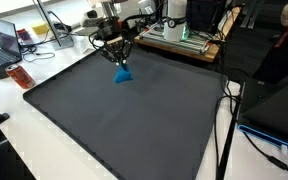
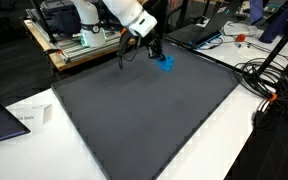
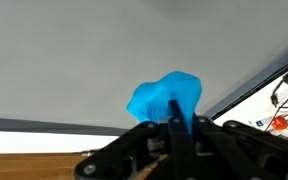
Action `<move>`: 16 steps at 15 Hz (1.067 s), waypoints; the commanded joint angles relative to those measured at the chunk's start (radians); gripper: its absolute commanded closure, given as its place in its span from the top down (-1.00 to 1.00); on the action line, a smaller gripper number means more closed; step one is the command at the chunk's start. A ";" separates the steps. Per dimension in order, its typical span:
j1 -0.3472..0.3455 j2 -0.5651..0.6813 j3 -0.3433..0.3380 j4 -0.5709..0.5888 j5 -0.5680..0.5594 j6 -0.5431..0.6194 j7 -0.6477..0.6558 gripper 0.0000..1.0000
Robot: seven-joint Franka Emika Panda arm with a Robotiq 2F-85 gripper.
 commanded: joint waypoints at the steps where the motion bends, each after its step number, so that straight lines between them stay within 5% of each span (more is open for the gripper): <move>1: 0.127 -0.129 -0.100 -0.069 -0.022 0.028 0.087 -0.98; 7: 0.245 -0.254 -0.167 -0.128 -0.190 0.114 0.326 -0.98; 10: 0.267 -0.312 -0.180 -0.142 -0.302 0.128 0.458 -0.98; 16: 0.294 -0.405 -0.215 -0.135 -0.355 0.118 0.592 -0.98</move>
